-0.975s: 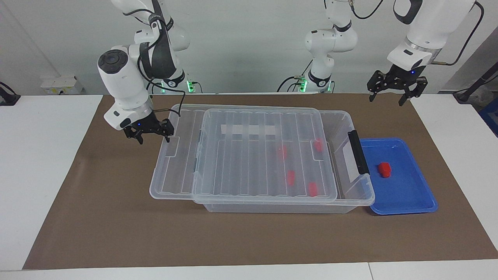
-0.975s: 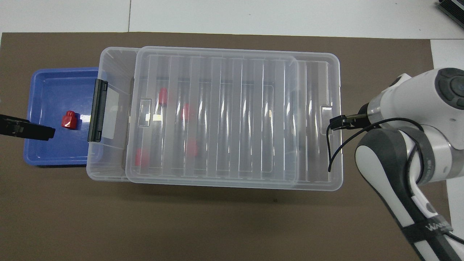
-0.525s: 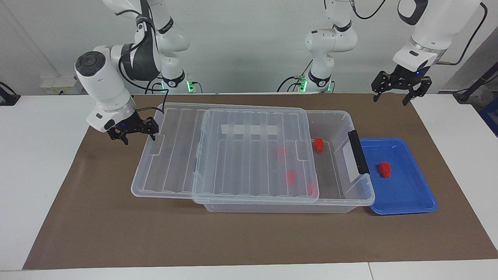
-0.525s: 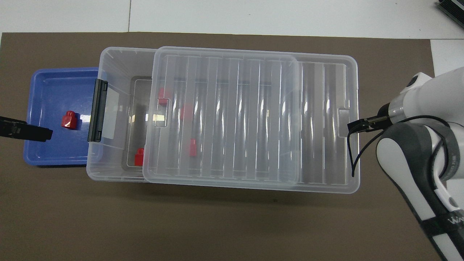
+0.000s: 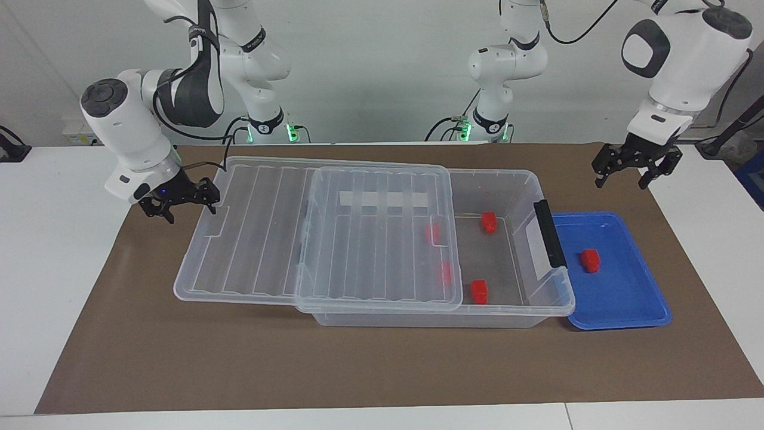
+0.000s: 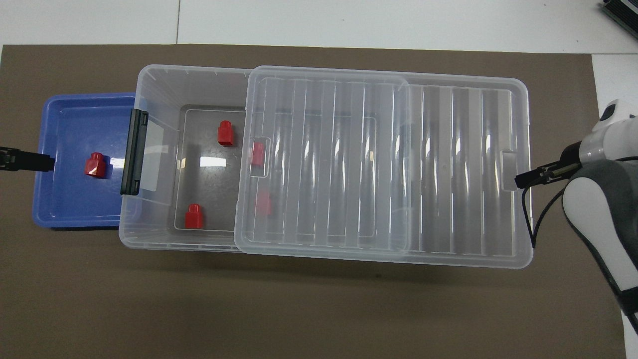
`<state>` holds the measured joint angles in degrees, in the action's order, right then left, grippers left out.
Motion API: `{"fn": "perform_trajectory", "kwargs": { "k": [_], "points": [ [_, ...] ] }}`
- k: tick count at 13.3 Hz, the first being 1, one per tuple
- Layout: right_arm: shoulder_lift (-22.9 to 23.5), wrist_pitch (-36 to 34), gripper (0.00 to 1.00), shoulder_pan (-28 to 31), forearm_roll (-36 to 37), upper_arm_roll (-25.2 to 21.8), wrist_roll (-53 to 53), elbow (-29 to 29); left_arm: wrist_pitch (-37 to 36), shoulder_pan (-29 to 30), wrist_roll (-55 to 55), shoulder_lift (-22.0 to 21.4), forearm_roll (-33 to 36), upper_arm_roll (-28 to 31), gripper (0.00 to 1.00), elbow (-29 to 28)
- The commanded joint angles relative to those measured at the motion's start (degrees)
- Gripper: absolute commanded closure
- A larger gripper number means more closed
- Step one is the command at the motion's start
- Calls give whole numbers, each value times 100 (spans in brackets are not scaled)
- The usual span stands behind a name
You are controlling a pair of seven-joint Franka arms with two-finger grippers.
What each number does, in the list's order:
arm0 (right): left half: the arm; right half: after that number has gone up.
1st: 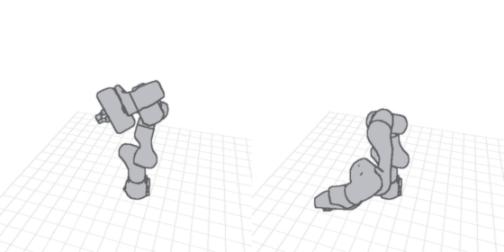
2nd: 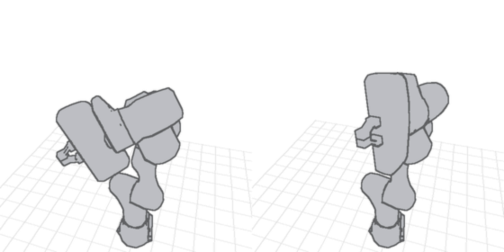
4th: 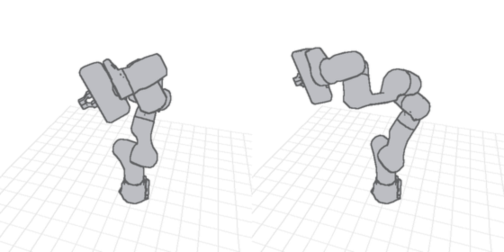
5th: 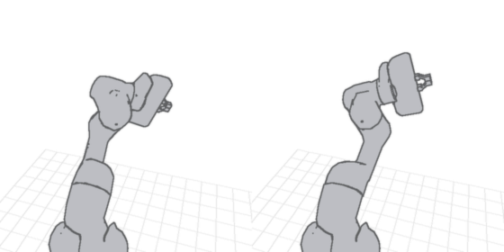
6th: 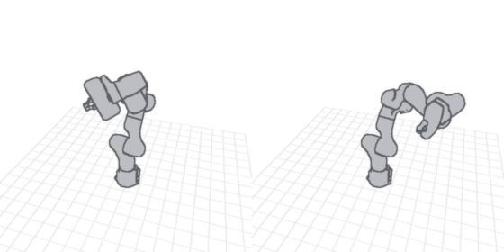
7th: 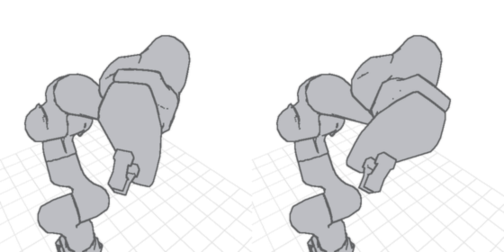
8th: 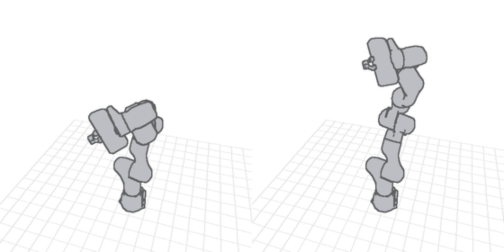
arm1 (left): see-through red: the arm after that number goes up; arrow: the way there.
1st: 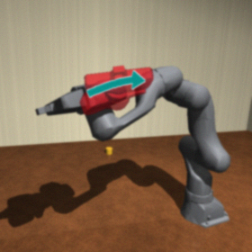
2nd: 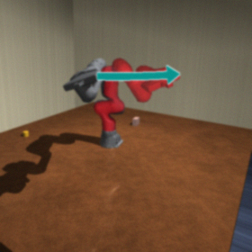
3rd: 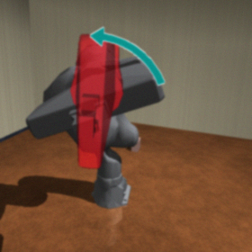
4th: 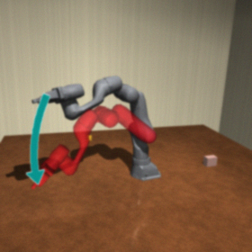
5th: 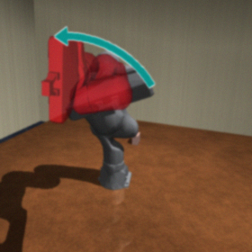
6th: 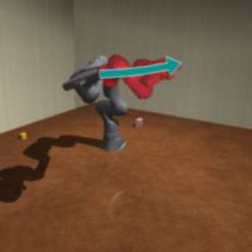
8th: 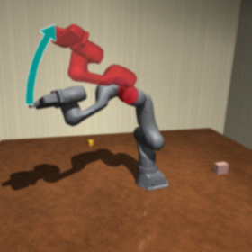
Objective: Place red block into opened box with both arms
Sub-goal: 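Grasp the red block in the blue tray with the left gripper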
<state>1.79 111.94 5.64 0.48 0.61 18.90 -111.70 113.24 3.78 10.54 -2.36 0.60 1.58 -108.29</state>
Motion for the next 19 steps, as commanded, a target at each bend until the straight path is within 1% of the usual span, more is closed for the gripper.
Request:
{"fn": "perform_trajectory", "kwargs": {
  "k": [1,3,5,7,8,10,12,13,14,15,17,19],
  "points": [
    [-73,-32,0,78,-40,44,106,16,977,157,-500,278,98,-35,0,-604],
    [-108,-58,0,-1,-31,35,-235,279,1462,325,-483,420,98,-35,0,-938],
    [-135,-215,0,-150,66,62,-1094,587,1674,378,-474,377,98,-35,0,-1386],
    [-135,-305,0,-300,83,62,-2034,868,1877,396,-177,463,98,-35,0,-1432],
    [-117,-357,0,-370,92,70,-2535,1035,1904,404,-62,586,98,-35,0,-1423],
    [-65,-890,0,-510,276,71,-3066,1500,2008,317,201,736,98,-43,0,-1467],
    [-82,-1471,0,-564,259,71,-3120,1826,2507,220,335,1113,98,-43,0,-1467],
    [-91,-1709,0,-564,242,71,-3138,1967,2684,246,352,1210,98,-35,0,-1459],
    [-134,-1928,0,-573,224,71,-3138,2012,2686,290,405,1272,98,-43,0,-1406],
    [-213,-2018,0,-564,172,88,-3120,1934,2721,290,405,1308,98,-43,0,-1397],
    [-231,-1940,0,-511,163,88,-3120,1898,2739,325,440,1378,106,-43,0,-1292],
    [-231,-1948,0,-467,163,62,-3085,1898,2800,325,545,1588,107,-52,0,-1082]
  ]
}}
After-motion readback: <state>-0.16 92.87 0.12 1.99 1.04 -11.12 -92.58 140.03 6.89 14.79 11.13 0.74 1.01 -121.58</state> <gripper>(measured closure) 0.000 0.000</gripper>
